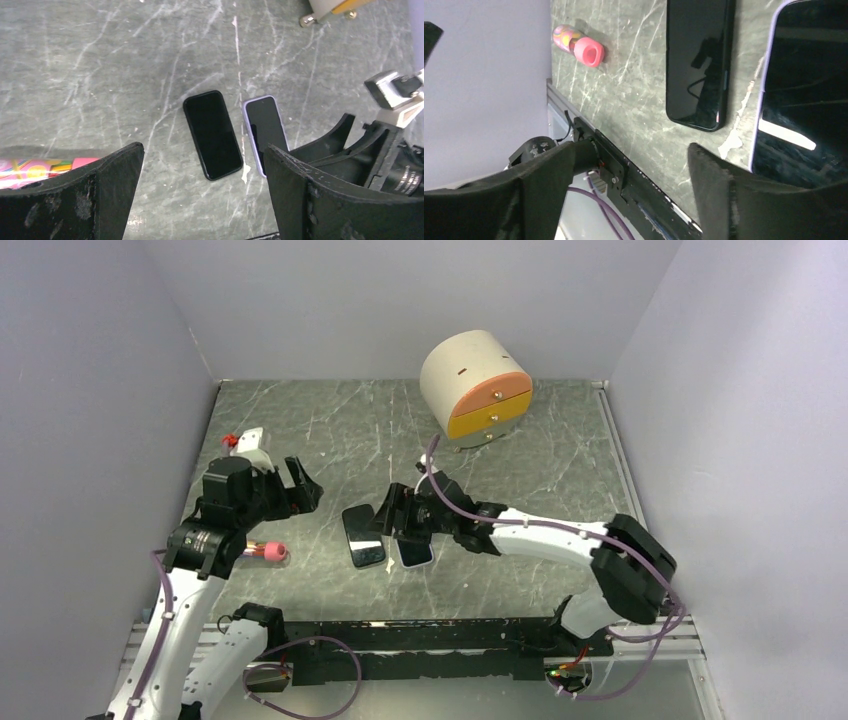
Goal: Put the phone into the phone case
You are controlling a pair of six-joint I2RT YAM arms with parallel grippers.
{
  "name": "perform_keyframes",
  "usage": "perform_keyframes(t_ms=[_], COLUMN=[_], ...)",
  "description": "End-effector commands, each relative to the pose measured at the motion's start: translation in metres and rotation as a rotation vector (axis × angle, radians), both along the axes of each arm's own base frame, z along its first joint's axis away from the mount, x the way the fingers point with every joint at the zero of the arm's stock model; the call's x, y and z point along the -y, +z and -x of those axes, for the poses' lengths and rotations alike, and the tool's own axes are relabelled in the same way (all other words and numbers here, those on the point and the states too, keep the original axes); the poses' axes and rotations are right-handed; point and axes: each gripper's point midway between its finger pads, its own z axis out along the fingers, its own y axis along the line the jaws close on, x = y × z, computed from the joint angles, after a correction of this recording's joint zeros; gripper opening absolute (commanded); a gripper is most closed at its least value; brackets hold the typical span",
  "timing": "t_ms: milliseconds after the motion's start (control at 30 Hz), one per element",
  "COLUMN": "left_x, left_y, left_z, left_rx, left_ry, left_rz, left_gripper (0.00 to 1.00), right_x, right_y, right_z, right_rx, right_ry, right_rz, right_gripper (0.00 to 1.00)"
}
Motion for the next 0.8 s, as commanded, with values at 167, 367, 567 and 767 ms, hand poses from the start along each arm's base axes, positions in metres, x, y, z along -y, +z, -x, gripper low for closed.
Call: perform_keyframes(t_ms=[167, 367, 567, 767], left_x=[0.057, 0.084, 0.082, 0.066], left_y=[0.042, 0.058, 0.060, 0.053], left_z=[0.010, 0.024, 0.020, 0.012], left_rx=[0.124, 0.127, 0.119, 0.094], left_ry=[-0.301, -0.461, -0.432, -0.321], left_rz=[0.189, 0.305, 0.305, 0.260], left_gripper=[0.94, 0.94, 0.94, 0.94], right_x=[0.070, 0.129, 0.167, 0.161], right_y=[0.088, 0.119, 0.159, 0.187], right_z=[-0.028, -0.031, -0.033, -0.023], right_rx=[0.327, 0.424, 0.509, 0.615], right_ry=[-0.170, -0.329, -0.451, -0.339], right_rz=[0.177, 0.251, 0.257, 0.211], right_gripper=[0.99, 0.99, 0.99, 0.99])
